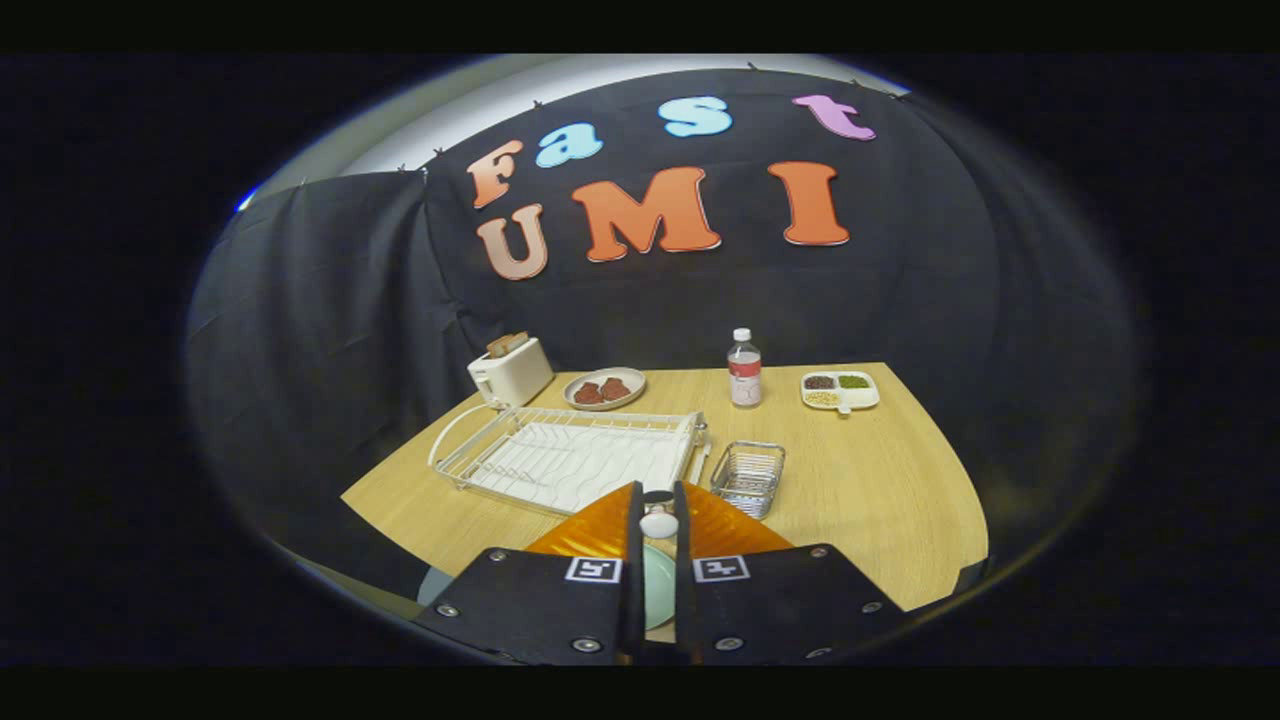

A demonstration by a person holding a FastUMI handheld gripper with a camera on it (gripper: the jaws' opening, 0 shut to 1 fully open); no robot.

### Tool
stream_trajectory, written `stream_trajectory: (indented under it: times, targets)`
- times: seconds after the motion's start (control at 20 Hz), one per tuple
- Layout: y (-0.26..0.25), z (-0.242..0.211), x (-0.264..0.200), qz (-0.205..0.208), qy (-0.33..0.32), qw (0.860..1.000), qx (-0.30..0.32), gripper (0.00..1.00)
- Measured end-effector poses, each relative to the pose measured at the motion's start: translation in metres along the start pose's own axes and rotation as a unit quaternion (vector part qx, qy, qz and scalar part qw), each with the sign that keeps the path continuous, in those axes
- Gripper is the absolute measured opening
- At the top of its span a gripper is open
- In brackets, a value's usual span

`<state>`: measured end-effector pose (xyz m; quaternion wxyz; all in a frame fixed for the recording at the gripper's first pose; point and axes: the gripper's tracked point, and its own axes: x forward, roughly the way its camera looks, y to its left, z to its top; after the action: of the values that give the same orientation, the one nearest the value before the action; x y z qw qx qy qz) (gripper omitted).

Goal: Take the plate from the dish rack, then take the spoon from the basket and place it into the plate.

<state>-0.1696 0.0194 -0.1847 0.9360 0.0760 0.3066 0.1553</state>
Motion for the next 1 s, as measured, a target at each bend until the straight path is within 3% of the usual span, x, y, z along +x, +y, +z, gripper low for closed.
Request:
stream_trajectory:
  times: [0.8,1.0]
  targets:
    - [0.060,-0.111,0.045,0.074,0.127,0.989,-0.018,0.12]
    - [0.062,-0.115,0.057,0.073,0.120,0.990,-0.021,0.12]
